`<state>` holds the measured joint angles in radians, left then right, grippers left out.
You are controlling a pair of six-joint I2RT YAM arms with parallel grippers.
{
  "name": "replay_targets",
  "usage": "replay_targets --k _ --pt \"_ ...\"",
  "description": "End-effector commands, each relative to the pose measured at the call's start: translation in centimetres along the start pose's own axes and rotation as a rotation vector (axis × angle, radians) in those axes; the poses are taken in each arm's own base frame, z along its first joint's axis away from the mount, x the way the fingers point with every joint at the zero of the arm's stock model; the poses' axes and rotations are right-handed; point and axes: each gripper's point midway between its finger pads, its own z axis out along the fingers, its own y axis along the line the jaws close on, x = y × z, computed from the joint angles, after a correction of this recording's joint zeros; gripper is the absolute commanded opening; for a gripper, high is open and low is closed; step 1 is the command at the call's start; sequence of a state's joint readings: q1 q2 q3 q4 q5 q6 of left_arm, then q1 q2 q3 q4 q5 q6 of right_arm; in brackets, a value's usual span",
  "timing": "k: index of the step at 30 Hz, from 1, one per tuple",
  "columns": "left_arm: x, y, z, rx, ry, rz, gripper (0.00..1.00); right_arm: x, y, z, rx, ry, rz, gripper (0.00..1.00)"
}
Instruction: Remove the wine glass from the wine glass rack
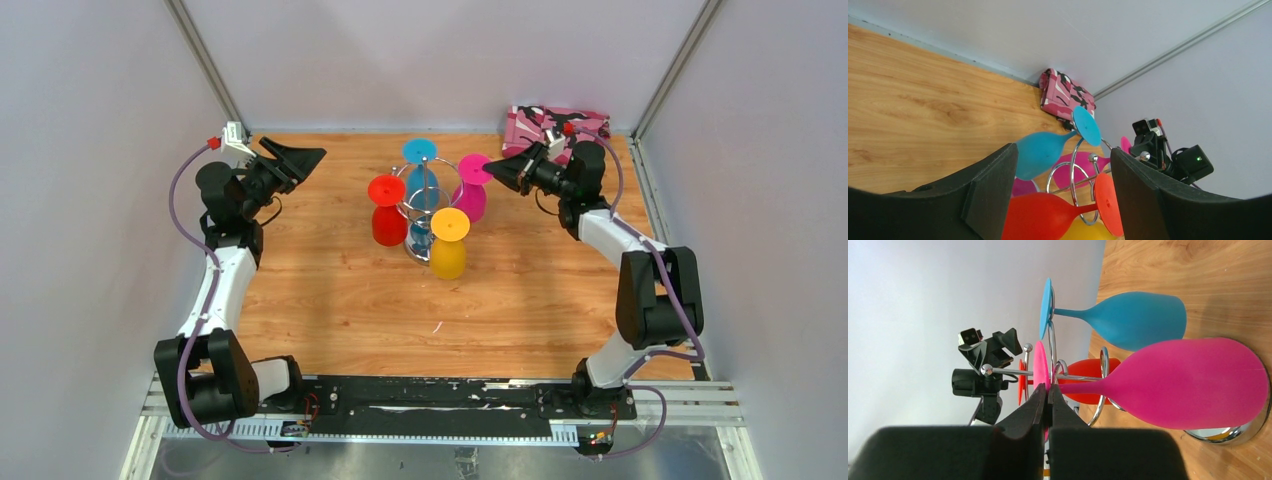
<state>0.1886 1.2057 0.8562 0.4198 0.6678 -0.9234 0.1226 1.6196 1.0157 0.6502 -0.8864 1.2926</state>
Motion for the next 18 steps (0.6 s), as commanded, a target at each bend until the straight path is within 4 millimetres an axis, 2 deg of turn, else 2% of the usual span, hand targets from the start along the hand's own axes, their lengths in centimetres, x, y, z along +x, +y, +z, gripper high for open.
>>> replay_targets --k 1,7,12,18 --pt "0.3 0.4 -0.1 -0.004 0.006 0.012 0.73 0.0 1.5 -0.2 0.013 -0.024 0.052 0.00" --pt "0.3 0.5 -0.1 -0.005 0.008 0.011 0.73 -1.3 1.4 -1.1 0.123 -0.093 0.005 0.00" --pt "0.4 0.7 -0.1 -0.007 0.011 0.010 0.73 -2.5 1.5 -1.6 0.126 -0.137 -0.015 0.00" --pt "0.4 0.5 -0.2 -0.003 0.008 0.022 0.74 -4.5 -0.1 -3.1 0.175 -0.196 -0.020 0.00"
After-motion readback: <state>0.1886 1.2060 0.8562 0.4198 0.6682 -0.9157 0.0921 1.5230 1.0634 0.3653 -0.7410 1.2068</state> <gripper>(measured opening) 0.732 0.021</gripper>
